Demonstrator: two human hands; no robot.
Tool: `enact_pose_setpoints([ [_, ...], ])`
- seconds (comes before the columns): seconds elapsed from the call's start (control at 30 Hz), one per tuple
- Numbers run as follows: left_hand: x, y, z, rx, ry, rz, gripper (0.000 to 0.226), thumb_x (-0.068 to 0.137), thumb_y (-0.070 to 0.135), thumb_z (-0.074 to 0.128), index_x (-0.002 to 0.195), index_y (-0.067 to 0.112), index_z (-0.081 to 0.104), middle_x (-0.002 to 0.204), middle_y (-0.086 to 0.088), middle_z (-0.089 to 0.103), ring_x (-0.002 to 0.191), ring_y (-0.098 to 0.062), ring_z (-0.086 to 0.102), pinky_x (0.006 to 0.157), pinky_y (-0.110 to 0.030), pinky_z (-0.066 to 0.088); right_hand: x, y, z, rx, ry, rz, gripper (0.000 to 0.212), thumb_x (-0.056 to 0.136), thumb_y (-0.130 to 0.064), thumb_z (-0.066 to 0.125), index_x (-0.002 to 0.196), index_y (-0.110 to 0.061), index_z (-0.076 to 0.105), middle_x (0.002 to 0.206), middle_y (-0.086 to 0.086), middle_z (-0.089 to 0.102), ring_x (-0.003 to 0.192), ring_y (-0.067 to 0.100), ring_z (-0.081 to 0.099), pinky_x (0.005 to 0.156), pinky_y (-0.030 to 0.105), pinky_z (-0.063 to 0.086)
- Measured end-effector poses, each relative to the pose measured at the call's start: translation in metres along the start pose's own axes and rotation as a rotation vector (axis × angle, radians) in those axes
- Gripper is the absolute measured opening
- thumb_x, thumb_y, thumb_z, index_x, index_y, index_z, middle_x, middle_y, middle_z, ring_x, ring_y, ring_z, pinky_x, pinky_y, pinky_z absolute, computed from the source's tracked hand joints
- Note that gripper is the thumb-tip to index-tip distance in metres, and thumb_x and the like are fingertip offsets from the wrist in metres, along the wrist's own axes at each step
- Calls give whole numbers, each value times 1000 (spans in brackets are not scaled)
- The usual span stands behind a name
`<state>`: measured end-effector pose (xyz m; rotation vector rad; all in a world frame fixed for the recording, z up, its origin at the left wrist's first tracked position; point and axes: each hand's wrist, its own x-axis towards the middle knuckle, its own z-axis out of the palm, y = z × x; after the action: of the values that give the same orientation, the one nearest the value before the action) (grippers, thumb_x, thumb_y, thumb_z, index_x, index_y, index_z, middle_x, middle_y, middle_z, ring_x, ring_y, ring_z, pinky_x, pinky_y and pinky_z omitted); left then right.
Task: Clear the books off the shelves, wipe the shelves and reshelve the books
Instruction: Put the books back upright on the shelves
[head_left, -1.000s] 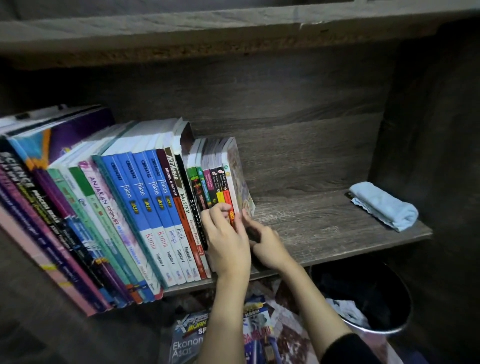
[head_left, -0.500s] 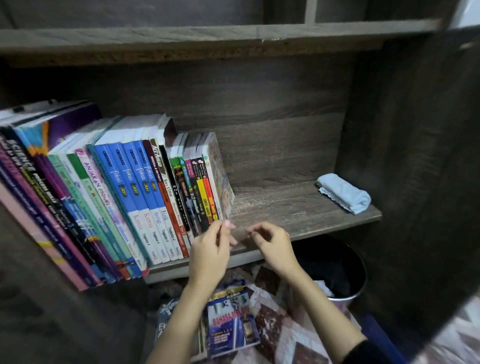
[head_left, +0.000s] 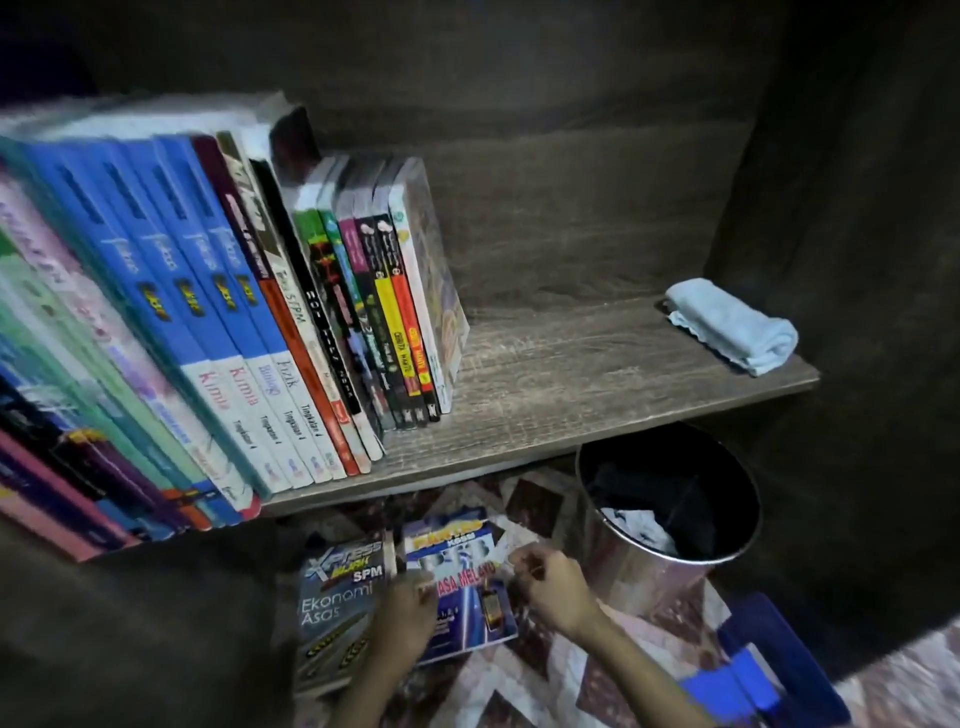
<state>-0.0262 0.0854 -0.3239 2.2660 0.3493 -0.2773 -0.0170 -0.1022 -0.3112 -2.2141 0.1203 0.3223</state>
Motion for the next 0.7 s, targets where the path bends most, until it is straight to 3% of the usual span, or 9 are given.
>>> enact_pose_setpoints([
  [0.1, 22, -16, 21, -58, -108, -172, 33, 102, 22, 39, 71, 24, 48, 67, 7, 49, 58, -1, 45, 48, -13, 32, 20, 22, 20, -31, -45, 77, 18, 93, -13, 54, 105, -8, 65, 103, 5, 66, 91, 13, 58, 69, 17, 37],
  [0.17, 35, -23, 36, -124, -118, -316, 27, 102, 18, 36, 82, 17, 55, 69, 4, 52, 59, -6, 49, 47, -15, 33, 32, 36, 35, -14, -82, 166, 21, 92, -15, 55, 107, -6, 65, 106, 7, 67, 91, 15, 59, 72, 17, 39],
  [0.23, 48, -32, 53, -247, -99, -456, 18, 96, 5, 43, 102, 2, 60, 71, -4, 56, 63, -15, 53, 55, -24, 41, 48, 56, 55, 10, -136, 236, 28, 92, -27, 57, 105, -4, 67, 107, 11, 69, 96, 24, 64, 81, 28, 49],
  [0.3, 59, -40, 69, -364, -46, -549, 24, 88, -4, 50, 111, -7, 56, 84, -14, 62, 73, -25, 58, 67, -32, 46, 66, 85, 80, 31, -166, 314, 31, 90, -32, 58, 103, -6, 68, 104, 12, 70, 95, 26, 66, 85, 37, 52],
  [0.4, 70, -54, 88, -394, 63, -590, 35, 79, 2, 56, 113, -6, 56, 108, -22, 65, 96, -34, 62, 85, -41, 52, 70, 85, 100, 154, -143, 369, 17, 89, -25, 59, 104, -17, 63, 94, 4, 70, 78, 16, 67, 74, 29, 57],
  [0.47, 72, -63, 97, -335, 89, -610, 44, 75, 12, 58, 115, -6, 53, 113, -21, 64, 99, -36, 62, 84, -39, 51, 75, 87, 112, 202, -106, 397, 23, 92, -25, 57, 112, -16, 54, 91, 4, 68, 71, 15, 63, 61, 25, 52],
  [0.53, 74, -67, 106, -270, 115, -621, 44, 80, 7, 59, 121, -5, 49, 117, -22, 60, 103, -38, 59, 81, -38, 49, 79, 89, 122, 199, -77, 418, 33, 89, -30, 58, 116, -15, 48, 94, 9, 67, 76, 22, 64, 66, 33, 53],
  [0.63, 71, -59, 111, -142, 177, -595, 56, 81, 6, 59, 133, -5, 40, 131, -28, 48, 116, -42, 49, 95, -45, 44, 86, 98, 136, 138, -39, 490, 57, 75, -47, 53, 122, -16, 47, 108, 14, 62, 91, 32, 64, 79, 44, 56],
  [0.7, 69, -56, 112, -51, 168, -579, 61, 84, 10, 57, 139, -4, 33, 138, -28, 38, 123, -43, 42, 99, -45, 37, 91, 105, 144, 98, -38, 547, 65, 71, -55, 50, 122, -14, 52, 116, 15, 59, 101, 35, 60, 86, 45, 53],
])
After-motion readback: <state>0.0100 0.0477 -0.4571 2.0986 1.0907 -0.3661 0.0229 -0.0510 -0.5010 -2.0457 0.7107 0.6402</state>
